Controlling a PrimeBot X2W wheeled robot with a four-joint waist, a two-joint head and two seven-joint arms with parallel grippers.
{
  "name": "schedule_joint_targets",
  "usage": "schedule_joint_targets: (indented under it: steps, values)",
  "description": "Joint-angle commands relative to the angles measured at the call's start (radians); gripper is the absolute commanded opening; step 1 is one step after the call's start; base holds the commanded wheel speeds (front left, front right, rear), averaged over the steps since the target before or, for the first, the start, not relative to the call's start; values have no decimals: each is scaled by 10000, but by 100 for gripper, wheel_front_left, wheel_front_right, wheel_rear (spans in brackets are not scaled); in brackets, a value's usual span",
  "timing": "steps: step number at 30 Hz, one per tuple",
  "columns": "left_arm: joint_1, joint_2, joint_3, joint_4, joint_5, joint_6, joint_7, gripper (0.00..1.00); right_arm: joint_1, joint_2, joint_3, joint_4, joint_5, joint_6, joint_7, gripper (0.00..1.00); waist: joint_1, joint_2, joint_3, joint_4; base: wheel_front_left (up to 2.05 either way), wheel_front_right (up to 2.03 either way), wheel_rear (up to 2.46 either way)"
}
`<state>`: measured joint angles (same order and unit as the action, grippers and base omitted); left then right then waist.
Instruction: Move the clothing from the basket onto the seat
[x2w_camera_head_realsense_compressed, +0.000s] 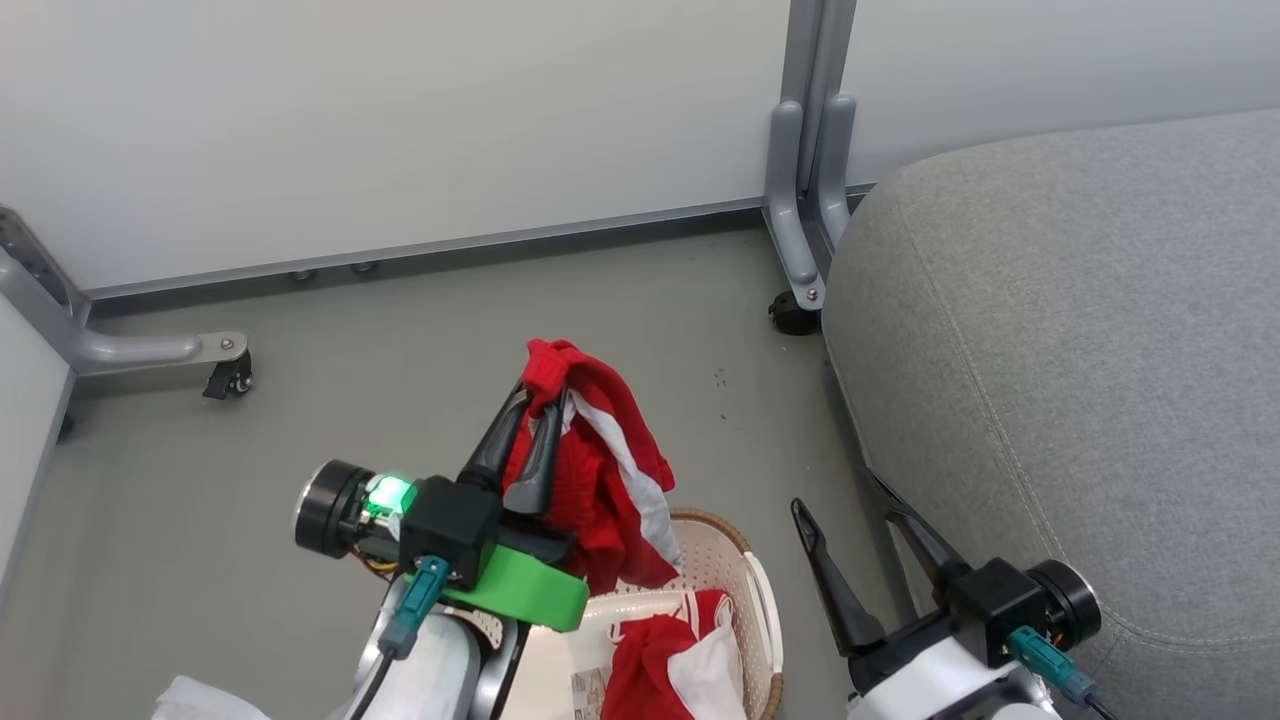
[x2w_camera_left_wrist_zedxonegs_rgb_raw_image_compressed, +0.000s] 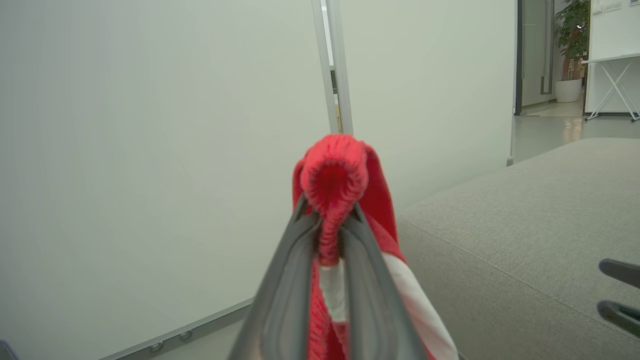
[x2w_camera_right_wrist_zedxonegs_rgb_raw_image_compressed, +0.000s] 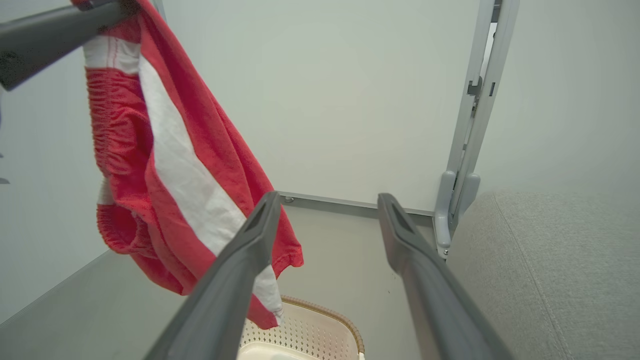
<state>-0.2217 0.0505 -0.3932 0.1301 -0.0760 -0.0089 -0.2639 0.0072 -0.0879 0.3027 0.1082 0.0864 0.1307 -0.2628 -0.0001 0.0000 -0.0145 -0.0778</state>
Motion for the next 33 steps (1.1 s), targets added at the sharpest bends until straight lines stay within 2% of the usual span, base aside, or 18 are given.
schedule_joint_targets:
  steps: [1, 16, 26, 27, 28, 29, 33]
  values:
    - [-198, 4, -82, -1, -13, -3, -9, 0, -148, 7, 76, -44, 119, 1, -31, 100, 1, 0, -7, 14, 0, 0, 0]
    - [-700, 6, -1704, -133, -643, 57, -9, 0, -817, 247, 1718, -147, 1122, 1, -31, 100, 1, 0, 91, 107, 0, 0, 0]
    - [-928, 6, -2676, -476, -929, -21, 48, 0, -772, 219, 1709, 68, 1407, 1, -31, 100, 1, 0, 215, 147, 0, 0, 0]
    - [-961, 6, -2715, -507, -938, -3, 84, 0, -772, 168, 1783, 113, 1432, 1, -31, 95, 1, 0, 230, 150, 0, 0, 0]
    - [-995, 6, -2737, -540, -948, 21, 126, 0, -803, 100, 1869, 132, 1431, 1, -31, 35, 1, 0, 249, 152, 0, 0, 0]
    - [-1025, 8, -2759, -551, -913, 43, 136, 0, -846, 83, 1906, 83, 1459, 1, -33, 0, 1, 0, 265, 151, 0, 0, 0]
    - [-1153, 248, -2892, -415, -467, 235, 304, 0, -744, 13, 1878, 155, 1642, 1, -31, 0, 1, 0, 311, 141, 0, 0, 0]
